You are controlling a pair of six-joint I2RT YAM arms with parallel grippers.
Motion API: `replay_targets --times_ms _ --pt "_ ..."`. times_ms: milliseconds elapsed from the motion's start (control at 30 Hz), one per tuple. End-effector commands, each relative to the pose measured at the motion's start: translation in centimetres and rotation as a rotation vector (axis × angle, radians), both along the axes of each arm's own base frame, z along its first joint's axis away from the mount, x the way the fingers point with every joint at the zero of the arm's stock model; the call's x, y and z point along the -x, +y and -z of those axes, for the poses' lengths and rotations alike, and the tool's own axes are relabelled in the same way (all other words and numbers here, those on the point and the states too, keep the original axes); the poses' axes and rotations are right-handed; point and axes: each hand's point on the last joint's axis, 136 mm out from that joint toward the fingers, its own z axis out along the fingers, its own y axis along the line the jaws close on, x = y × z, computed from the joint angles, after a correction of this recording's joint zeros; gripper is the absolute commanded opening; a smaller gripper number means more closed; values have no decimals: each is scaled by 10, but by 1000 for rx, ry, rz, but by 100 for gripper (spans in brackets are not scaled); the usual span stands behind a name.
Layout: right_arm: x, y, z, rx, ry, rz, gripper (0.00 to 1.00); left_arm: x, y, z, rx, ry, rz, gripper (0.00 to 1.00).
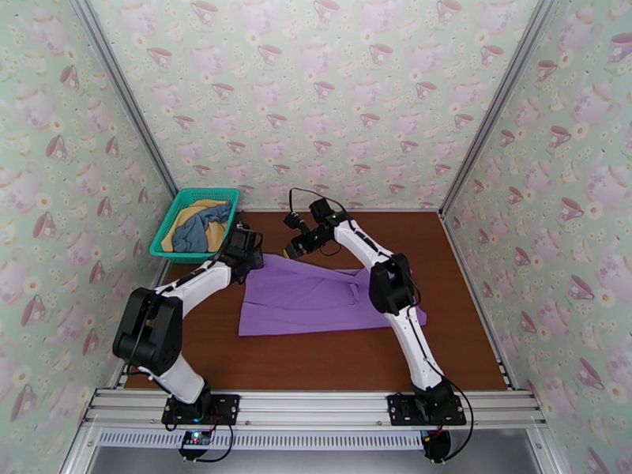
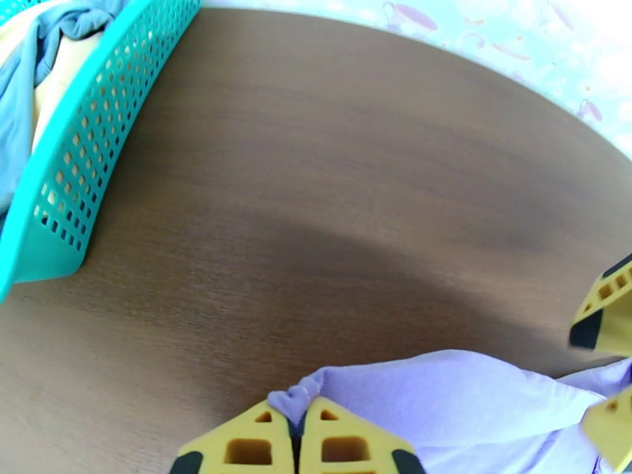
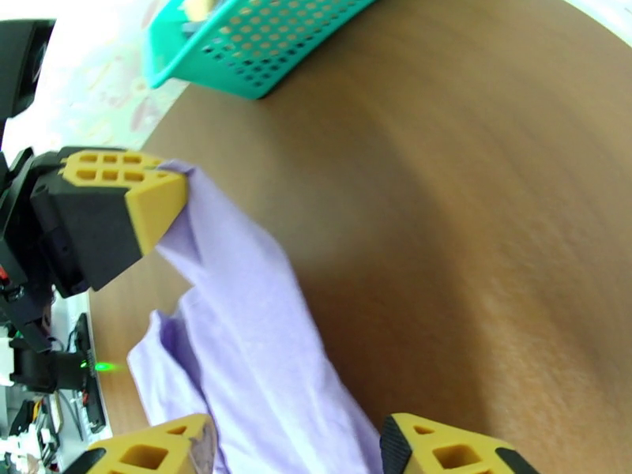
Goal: Fold and stack the mixed laundry pile
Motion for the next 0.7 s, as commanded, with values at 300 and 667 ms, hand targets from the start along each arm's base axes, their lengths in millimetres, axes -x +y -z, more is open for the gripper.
replay_targets --times_ms 300,667 --pt "8 24 25 -52 71 -59 65 2 0 -17 8 -86 8 0" --pt "8 39 10 -145 85 -78 55 10 2 -10 8 -88 12 0"
